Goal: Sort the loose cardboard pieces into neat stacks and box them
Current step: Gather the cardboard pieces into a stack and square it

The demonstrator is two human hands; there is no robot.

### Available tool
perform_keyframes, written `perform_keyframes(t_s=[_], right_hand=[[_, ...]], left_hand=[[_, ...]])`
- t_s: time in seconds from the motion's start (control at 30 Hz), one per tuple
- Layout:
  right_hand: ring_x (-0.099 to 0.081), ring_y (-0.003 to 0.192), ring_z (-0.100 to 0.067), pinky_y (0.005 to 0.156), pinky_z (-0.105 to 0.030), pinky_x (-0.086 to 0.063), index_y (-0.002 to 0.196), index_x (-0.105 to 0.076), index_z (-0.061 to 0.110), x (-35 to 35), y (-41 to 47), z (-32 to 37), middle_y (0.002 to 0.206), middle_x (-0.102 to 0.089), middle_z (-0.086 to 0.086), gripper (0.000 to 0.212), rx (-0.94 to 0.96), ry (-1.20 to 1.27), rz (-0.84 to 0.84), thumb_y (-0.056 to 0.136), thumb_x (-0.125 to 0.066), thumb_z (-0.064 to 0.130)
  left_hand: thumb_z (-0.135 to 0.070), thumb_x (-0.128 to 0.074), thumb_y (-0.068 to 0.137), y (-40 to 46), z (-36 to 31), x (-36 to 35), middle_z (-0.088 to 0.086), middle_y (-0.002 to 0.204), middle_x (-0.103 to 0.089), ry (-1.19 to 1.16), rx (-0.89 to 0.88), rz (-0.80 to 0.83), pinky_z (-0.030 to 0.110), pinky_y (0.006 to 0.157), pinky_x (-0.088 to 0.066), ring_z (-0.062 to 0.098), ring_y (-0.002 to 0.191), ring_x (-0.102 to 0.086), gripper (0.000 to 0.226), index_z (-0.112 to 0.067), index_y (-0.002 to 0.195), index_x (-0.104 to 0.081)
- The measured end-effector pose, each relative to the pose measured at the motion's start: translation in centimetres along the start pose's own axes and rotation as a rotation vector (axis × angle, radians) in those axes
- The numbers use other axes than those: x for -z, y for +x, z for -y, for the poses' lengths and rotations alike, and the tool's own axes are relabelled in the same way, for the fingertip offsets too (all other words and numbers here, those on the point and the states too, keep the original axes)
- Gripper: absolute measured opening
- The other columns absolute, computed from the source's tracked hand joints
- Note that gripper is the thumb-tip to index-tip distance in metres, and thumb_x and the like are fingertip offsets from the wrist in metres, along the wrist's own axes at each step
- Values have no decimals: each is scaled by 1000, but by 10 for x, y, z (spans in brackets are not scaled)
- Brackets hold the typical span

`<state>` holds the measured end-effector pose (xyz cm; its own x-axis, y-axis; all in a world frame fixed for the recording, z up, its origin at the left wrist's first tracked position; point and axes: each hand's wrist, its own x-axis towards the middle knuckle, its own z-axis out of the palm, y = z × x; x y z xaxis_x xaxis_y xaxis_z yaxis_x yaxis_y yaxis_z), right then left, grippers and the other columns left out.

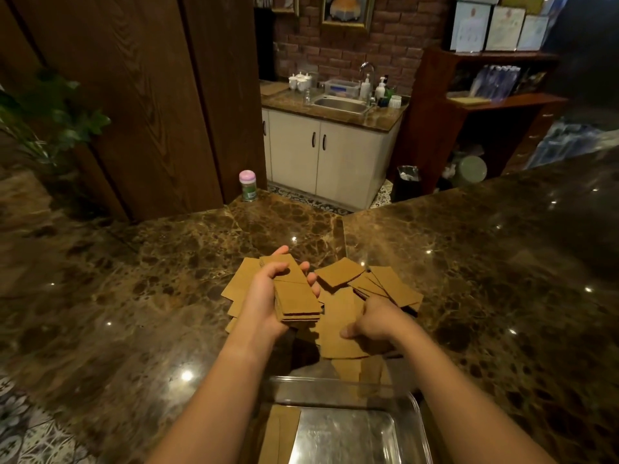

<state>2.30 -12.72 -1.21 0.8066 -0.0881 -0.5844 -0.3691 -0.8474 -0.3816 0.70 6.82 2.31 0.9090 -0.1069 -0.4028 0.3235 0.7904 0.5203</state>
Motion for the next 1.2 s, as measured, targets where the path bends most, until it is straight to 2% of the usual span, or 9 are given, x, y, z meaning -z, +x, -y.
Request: perform_keyframes(t_s=[0.1, 0.3, 0.43, 0.6, 0.7, 0.8, 0.93, 1.1, 1.2], right_hand=[[-62, 86, -17, 65, -30, -45, 92, -68, 11, 25, -4, -7, 92, -68, -2, 31, 65, 287, 12, 81, -80, 38], [-67, 77, -20, 70, -35, -50, 71, -66, 18, 59, -25, -7, 74, -74, 0, 24, 244, 722, -157, 82, -80, 33], [-73, 74, -20, 58, -31, -54, 81, -73, 16, 69, -46, 0, 85, -78, -6, 19, 342, 925, -149, 84, -79, 34], [-74, 73, -19, 57, -30, -57, 80, -77, 22, 69, -66, 17, 82, -77, -5, 21, 486, 931, 78, 67, -84, 38], [-75, 80, -22, 64, -33, -61, 85, -80, 22, 68, -71, 25, 88, -78, -6, 24, 534, 860, 126, 67, -84, 37], [-76, 83, -22, 66, -31, -61, 88, -81, 23, 66, -73, 29, 91, -79, -6, 24, 553, 846, 111, 68, -83, 37], [-76, 81, -20, 63, -29, -59, 90, -81, 22, 66, -72, 28, 91, -79, -6, 26, 564, 886, 129, 69, -83, 36], [-75, 90, -28, 68, -39, -61, 109, -76, 14, 70, -65, 20, 105, -77, -14, 38, 466, 1236, 133, 75, -76, 33], [-75, 89, -30, 65, -38, -62, 118, -71, 6, 69, -66, 26, 107, -75, -19, 46, 390, 1404, 148, 75, -73, 23]], left_hand=[[-16, -49, 96, 0, 1, 1, 20, 99, -68, 8, 3, -23, 45, 65, -59, 30, 66, -71, 31, -27, 122, -61], [-17, -49, 98, 0, 4, -7, 18, 97, -67, 9, -27, -42, 40, 58, -59, 27, 64, -70, 29, -29, 122, -60], [-18, -51, 98, -1, 3, -14, 16, 96, -67, 37, -61, -10, 37, 57, -57, 26, 64, -69, 29, -30, 123, -60], [-37, -64, 87, -7, -1, -27, 15, 110, -73, 216, -69, 142, 47, 82, -56, 33, 93, -72, 38, -31, 125, -64], [-41, -69, 78, -14, -6, -32, 12, 106, -75, 249, -72, 227, 42, 72, -59, 29, 90, -73, 54, -27, 130, -63], [-28, -66, 84, -16, -9, -33, 9, 106, -76, 286, -174, 249, 41, 70, -58, 25, 88, -72, 38, -35, 121, -68], [-4, -55, 90, -15, -12, -33, 5, 102, -75, 317, -298, 212, 42, 68, -58, 25, 84, -73, 46, -37, 119, -69], [-3, -53, 89, -18, -21, -34, 10, 116, -69, 261, -328, 186, 44, 70, -59, 30, 96, -67, 49, -39, 119, -68], [-3, -54, 89, -19, -21, -35, 6, 110, -72, 272, -327, 203, 45, 72, -59, 28, 92, -70, 48, -39, 118, -69]])
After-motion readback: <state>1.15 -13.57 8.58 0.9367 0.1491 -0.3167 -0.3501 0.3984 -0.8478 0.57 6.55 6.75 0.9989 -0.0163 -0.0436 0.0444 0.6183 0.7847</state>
